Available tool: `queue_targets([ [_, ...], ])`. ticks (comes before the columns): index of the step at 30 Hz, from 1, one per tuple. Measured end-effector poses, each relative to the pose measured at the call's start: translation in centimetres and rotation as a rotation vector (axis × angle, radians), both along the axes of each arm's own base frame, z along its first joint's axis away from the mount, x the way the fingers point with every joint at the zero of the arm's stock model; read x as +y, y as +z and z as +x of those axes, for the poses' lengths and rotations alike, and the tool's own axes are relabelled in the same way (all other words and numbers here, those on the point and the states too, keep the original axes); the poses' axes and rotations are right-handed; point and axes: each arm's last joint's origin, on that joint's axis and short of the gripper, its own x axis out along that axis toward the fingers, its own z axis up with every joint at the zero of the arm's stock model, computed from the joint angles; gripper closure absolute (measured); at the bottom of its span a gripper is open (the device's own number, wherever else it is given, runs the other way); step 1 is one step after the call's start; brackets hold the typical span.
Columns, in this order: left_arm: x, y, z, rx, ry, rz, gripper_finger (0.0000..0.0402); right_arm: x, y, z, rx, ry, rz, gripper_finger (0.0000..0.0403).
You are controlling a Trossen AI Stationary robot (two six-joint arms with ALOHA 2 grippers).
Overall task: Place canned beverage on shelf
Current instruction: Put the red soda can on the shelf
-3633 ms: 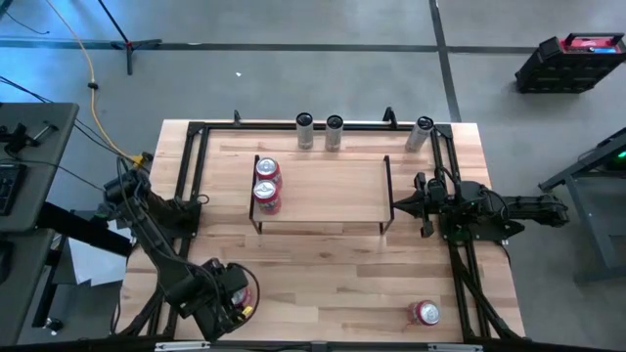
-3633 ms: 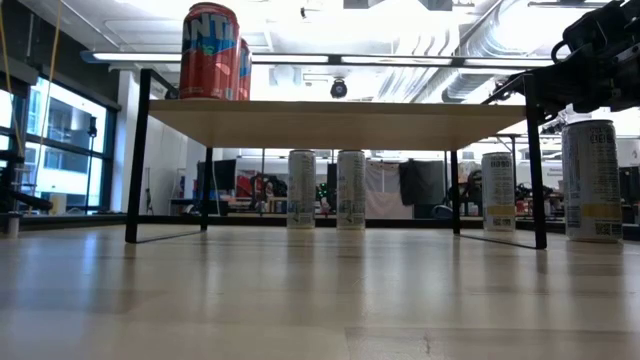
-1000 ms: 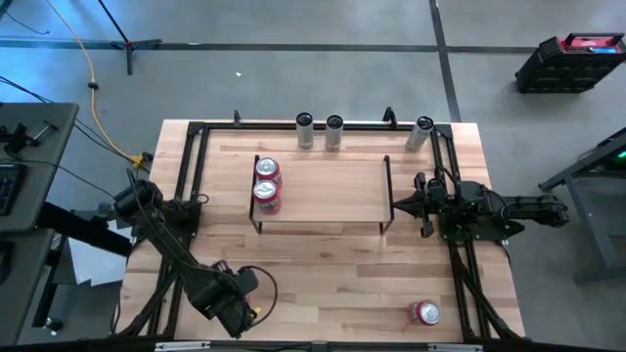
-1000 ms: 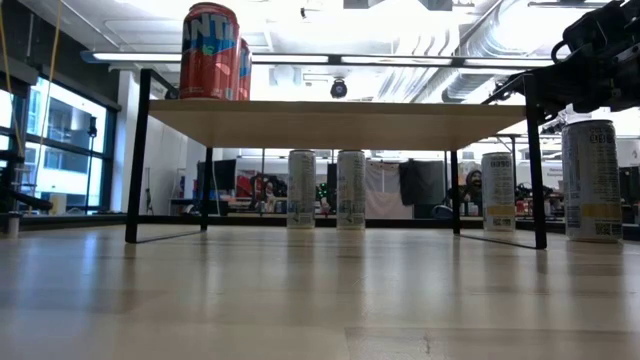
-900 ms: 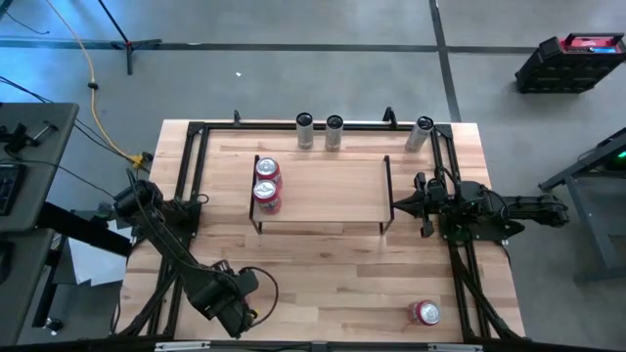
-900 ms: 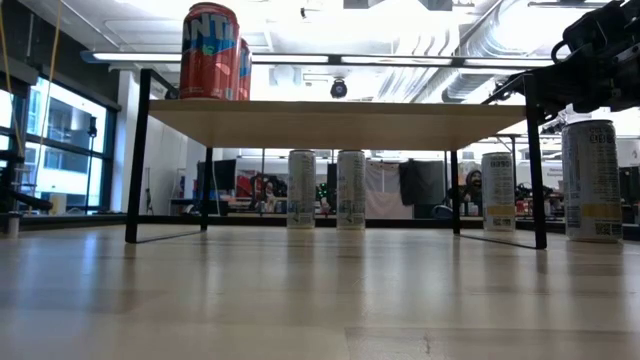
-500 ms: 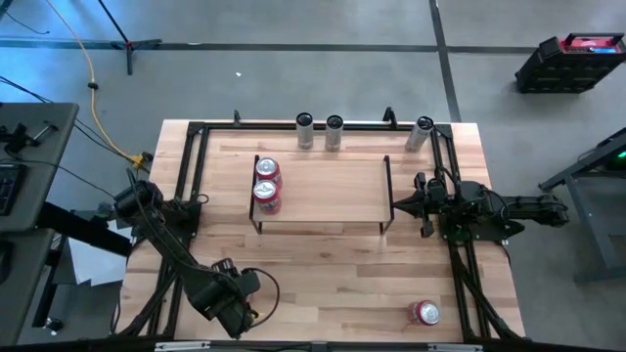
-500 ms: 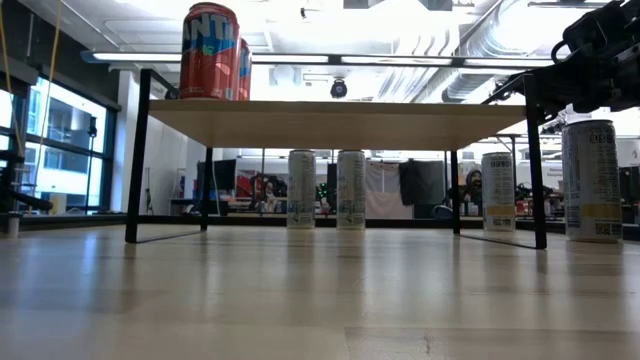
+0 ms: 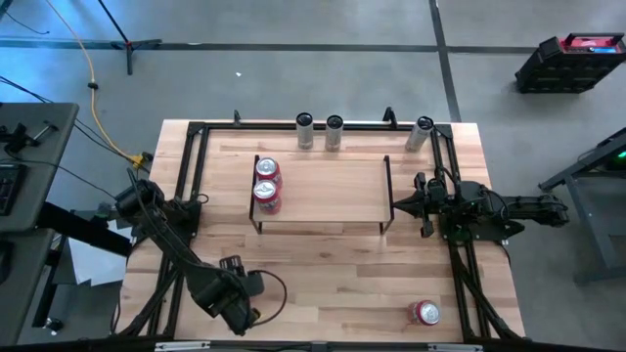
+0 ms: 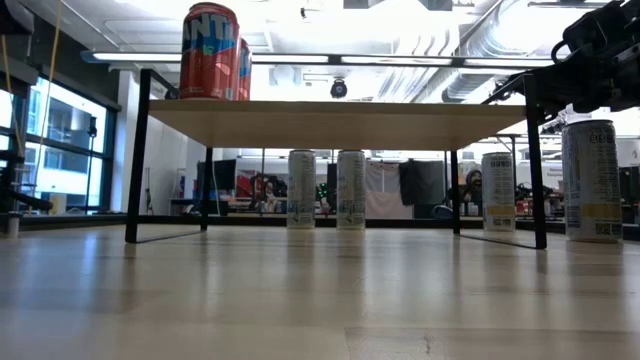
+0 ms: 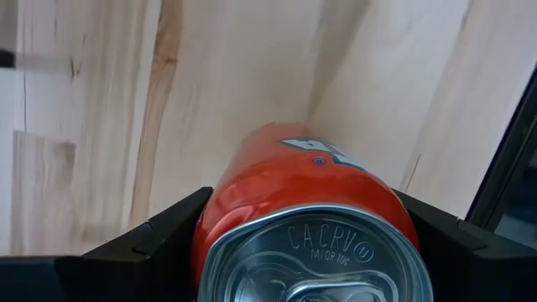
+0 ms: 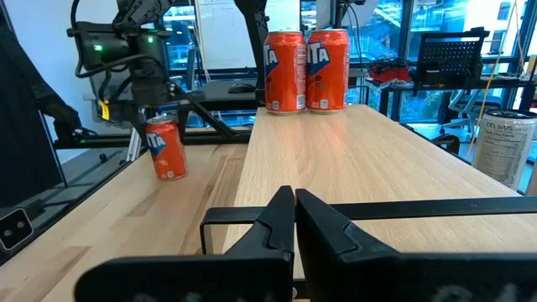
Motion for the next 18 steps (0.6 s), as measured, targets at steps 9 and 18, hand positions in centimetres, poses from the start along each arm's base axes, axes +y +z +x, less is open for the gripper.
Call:
queue_targets([
  [9,0.2,0.8,1.0,-0.033,-0.064,0.008,0.0116,0.0,0.0,0.0,0.0,0.0,0.0,0.0402],
  [18,0.3,1.5,1.5,-0.047,-0.075,-0.004,0.0116,0.0,0.0,0.0,0.0,0.0,0.0,0.0402],
])
